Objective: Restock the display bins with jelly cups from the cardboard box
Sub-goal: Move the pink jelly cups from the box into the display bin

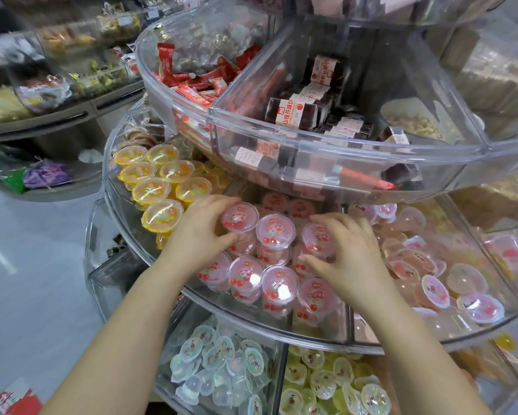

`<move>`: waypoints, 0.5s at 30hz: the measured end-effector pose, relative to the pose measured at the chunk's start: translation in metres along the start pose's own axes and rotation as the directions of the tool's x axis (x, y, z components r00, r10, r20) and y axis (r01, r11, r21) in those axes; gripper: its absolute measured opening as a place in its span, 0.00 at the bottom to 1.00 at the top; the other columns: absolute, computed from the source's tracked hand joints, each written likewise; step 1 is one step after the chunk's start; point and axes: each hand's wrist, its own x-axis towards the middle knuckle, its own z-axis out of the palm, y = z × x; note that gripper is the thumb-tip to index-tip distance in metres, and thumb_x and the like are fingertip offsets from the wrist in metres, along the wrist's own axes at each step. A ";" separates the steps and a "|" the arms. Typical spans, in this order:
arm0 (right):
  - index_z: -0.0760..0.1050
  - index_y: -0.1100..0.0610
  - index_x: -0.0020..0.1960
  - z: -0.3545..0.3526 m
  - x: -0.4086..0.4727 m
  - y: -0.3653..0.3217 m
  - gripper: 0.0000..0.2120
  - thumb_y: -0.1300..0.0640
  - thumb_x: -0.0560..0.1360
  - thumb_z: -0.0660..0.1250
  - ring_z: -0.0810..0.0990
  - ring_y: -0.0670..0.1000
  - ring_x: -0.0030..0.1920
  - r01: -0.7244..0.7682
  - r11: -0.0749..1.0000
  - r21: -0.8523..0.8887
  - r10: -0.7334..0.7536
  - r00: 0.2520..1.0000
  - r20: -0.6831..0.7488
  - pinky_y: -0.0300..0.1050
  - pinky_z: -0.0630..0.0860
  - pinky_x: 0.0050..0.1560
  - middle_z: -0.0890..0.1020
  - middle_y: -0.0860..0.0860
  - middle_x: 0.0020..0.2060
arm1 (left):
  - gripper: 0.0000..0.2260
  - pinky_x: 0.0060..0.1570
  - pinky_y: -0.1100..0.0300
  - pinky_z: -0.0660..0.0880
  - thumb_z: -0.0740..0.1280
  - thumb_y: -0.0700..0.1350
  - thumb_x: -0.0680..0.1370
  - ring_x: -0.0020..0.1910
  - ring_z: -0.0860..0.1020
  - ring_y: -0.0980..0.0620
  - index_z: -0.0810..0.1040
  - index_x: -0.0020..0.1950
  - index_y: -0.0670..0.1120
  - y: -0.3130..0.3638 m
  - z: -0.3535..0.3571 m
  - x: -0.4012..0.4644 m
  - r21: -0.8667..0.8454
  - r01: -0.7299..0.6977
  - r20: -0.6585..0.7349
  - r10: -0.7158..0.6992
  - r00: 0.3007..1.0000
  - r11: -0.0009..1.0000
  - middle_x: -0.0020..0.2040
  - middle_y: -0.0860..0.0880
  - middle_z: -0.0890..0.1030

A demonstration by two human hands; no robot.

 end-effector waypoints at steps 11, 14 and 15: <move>0.77 0.48 0.52 0.015 -0.022 -0.084 0.11 0.52 0.70 0.70 0.73 0.40 0.45 0.344 0.806 0.482 -0.319 0.938 -0.135 0.31 0.68 0.48 0.77 0.37 0.45 | 0.14 0.57 0.72 0.68 0.71 0.47 0.72 0.56 0.75 0.65 0.78 0.58 0.53 -0.005 -0.036 -0.097 -0.306 0.027 -0.257 -0.110 0.960 0.952 0.56 0.60 0.78; 0.76 0.44 0.51 0.056 -0.041 -0.133 0.10 0.53 0.71 0.69 0.76 0.40 0.42 0.326 0.667 0.669 -0.490 0.870 0.064 0.28 0.69 0.43 0.79 0.37 0.42 | 0.10 0.53 0.73 0.70 0.67 0.49 0.74 0.52 0.78 0.64 0.79 0.54 0.56 -0.031 -0.042 -0.171 -0.363 0.196 -0.316 -0.318 0.894 0.911 0.51 0.62 0.80; 0.77 0.44 0.51 0.075 -0.050 -0.148 0.10 0.54 0.71 0.69 0.77 0.41 0.41 0.282 0.646 0.709 -0.536 0.829 0.160 0.28 0.69 0.43 0.80 0.39 0.42 | 0.09 0.52 0.74 0.70 0.68 0.48 0.74 0.51 0.78 0.63 0.79 0.53 0.58 -0.043 -0.040 -0.201 -0.392 0.287 -0.322 -0.423 0.847 0.874 0.50 0.62 0.81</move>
